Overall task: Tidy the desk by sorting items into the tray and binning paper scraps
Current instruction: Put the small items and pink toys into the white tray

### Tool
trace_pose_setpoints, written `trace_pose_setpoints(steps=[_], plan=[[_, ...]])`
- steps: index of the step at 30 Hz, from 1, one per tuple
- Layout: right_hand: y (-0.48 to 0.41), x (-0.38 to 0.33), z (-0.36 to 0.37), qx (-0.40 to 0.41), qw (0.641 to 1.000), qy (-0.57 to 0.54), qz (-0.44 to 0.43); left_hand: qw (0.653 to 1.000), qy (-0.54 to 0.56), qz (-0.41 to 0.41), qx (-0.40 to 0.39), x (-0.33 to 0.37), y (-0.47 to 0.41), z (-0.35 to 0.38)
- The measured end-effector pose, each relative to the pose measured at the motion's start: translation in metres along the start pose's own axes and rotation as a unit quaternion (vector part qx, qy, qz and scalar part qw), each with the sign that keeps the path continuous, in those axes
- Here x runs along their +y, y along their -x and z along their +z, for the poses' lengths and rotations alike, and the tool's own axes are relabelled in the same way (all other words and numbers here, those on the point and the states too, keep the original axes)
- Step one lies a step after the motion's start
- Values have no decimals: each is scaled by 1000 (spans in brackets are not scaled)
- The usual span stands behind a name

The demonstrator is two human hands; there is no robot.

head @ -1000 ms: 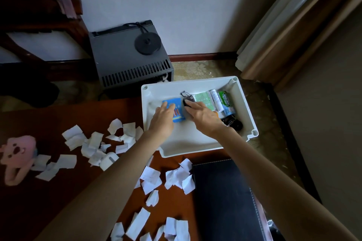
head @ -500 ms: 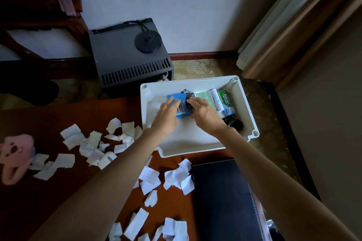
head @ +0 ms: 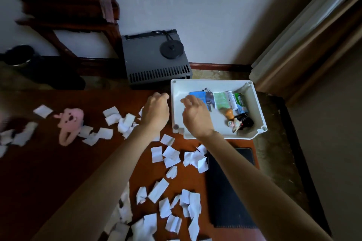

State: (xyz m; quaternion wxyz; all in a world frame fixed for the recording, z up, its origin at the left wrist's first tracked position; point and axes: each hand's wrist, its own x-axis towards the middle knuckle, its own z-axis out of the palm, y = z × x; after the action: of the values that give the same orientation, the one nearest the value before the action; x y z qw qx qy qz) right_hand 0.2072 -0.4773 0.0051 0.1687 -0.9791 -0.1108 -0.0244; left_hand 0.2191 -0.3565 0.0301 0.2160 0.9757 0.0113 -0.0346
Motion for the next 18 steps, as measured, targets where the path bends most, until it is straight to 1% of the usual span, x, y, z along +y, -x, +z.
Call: trace_pose_setpoints(steps=[5, 7, 8, 9, 10, 12, 14, 18], plan=[[12, -103, 30, -42, 994, -6, -99, 995, -8, -96, 31, -92, 44, -40], [15, -143, 45, -118, 985, 12, -122, 989, 13, -140, 39, -133, 58, -48], [17, -159, 52, -175, 976, 26, -127, 984, 25, -171, 42, -151, 63, -50], [17, -173, 58, -227, 966, 37, -121, 978, 33, -201, 40, -168, 68, -53], [17, -186, 63, -258, 957, 53, -119, 973, 40, -226, 37, -184, 70, -55], [14, -206, 72, -295, 944, 83, -124, 964, 61, -255, 37, -211, 70, -56], [9, -219, 79, -317, 936, 95, -118, 955, 92, -280, 29, -237, 63, -54], [-4, -227, 92, -323, 937, 108, -81, 939, 146, -312, 21, -267, 44, -46]])
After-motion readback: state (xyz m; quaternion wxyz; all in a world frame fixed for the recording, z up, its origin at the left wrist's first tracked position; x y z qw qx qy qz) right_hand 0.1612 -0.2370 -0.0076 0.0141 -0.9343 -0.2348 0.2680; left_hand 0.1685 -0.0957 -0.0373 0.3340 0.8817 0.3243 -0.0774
